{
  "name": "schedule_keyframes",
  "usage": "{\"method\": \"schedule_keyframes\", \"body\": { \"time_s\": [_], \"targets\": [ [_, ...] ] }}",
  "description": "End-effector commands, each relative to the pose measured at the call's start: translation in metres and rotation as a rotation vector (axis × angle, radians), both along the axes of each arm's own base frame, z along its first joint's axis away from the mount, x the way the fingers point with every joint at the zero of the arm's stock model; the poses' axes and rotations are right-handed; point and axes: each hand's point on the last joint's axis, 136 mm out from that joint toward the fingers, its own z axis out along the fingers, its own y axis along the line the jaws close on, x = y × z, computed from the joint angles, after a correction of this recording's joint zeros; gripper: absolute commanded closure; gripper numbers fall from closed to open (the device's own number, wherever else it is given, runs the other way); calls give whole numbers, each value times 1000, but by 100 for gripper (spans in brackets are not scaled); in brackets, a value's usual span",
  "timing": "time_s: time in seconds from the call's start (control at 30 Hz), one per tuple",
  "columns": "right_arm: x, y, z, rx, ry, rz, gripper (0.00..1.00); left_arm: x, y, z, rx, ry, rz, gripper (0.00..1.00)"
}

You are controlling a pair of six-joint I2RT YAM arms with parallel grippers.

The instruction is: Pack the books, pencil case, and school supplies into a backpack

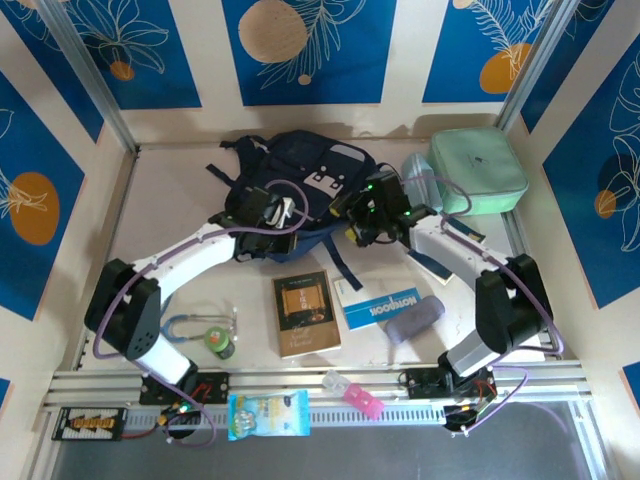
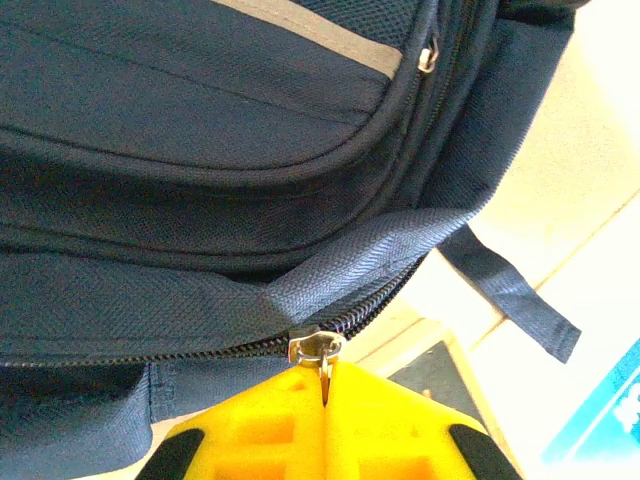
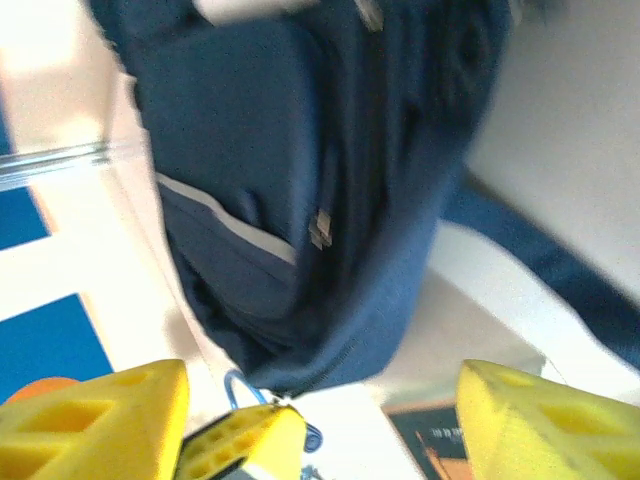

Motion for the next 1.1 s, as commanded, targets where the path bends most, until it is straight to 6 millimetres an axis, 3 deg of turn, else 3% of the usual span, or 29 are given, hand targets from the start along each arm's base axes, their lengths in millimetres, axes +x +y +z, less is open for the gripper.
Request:
{"method": "schedule_keyframes", "body": {
  "time_s": [0.0, 0.33, 0.57, 0.7, 0.8, 0.9, 1.07],
  "targets": [
    [-7, 11, -23, -1, 104, -58, 23, -1, -23, 21, -63, -16, -65, 100],
    [10, 58, -42, 103, 137, 47, 23, -5, -30, 15, -78, -9, -81, 100],
    [13, 81, -58, 159, 160, 79, 44, -7, -27, 11, -64, -4, -78, 100],
    [22, 77, -57, 127, 126, 82, 69, -10, -18, 7, -7, -2, -84, 100],
    [27, 65, -57, 72, 106, 64, 82, -12, 3, 2, 91, -6, -81, 100],
    [31, 53, -54, 29, 84, 44, 89, -13, 28, -2, 156, 4, -60, 100],
    [36, 38, -47, -24, 45, 28, 92, -10, 65, -7, 233, 6, -8, 100]
  ]
}}
